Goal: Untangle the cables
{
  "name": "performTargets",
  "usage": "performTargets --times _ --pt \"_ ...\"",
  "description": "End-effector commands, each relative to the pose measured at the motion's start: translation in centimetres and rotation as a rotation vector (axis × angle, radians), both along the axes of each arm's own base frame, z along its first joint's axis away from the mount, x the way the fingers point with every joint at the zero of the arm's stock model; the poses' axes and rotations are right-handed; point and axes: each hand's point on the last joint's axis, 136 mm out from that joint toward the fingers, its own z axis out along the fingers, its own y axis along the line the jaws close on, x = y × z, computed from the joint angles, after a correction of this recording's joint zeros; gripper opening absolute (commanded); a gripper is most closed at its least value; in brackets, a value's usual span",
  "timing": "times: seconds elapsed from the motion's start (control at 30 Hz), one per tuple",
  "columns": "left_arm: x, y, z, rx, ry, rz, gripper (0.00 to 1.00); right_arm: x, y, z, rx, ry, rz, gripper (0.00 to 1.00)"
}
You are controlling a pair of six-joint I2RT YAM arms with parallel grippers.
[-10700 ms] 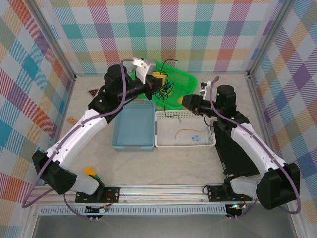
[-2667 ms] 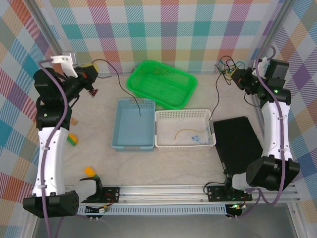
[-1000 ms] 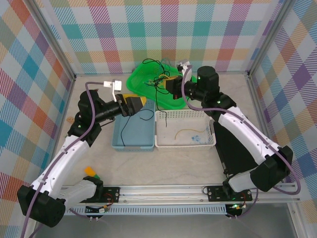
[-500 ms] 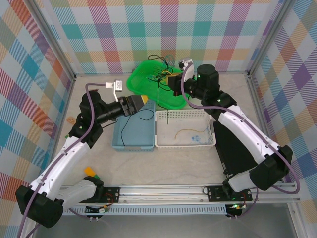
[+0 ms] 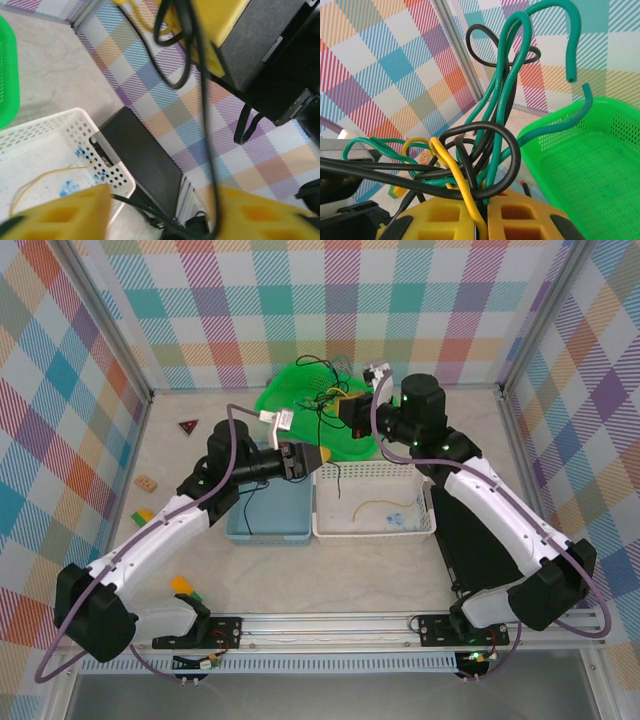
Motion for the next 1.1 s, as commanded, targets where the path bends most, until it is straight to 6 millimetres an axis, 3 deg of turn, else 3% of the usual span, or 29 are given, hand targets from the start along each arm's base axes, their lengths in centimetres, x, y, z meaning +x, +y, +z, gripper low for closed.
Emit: performTargets --times 0.0,0.07,0.2,0.43,0.63,0.8,1.07 --pt "-0.5 -0.5 4.5 -0.067 -0.142 -0.039 0.23 -1.1 -0.2 1.1 0.041 -0.020 0.010 0.00" --pt "-0.7 -0.5 4.5 -0.053 -0.165 -0.047 0.00 -0.6 -0.8 0.8 0.033 -0.020 -0.036 0.00" --pt "-1.3 1.0 3.9 0.016 -0.171 0.012 0.00 1.5 -3.0 0.0 0.000 -0.005 -0.168 0.00" --pt "-2.3 6.2 4.9 0.096 -0.172 0.193 0.00 5.6 -8.1 -2.5 -0.018 0.120 -0.343 0.00" --pt "-2.8 9.2 7.2 0.028 -0.166 0.281 0.00 8.3 -11.4 -4.1 -0.055 0.191 -0.474 0.00" --pt "-2.4 11.5 7.7 0.031 -0.139 0.348 0.00 9.6 -13.8 -5.2 -0.027 0.272 -0.542 0.00" --pt "-0.4 15.1 7.1 0.012 -0.080 0.434 0.00 9.9 -14.7 -5.8 0.031 0.330 -0.508 0.00"
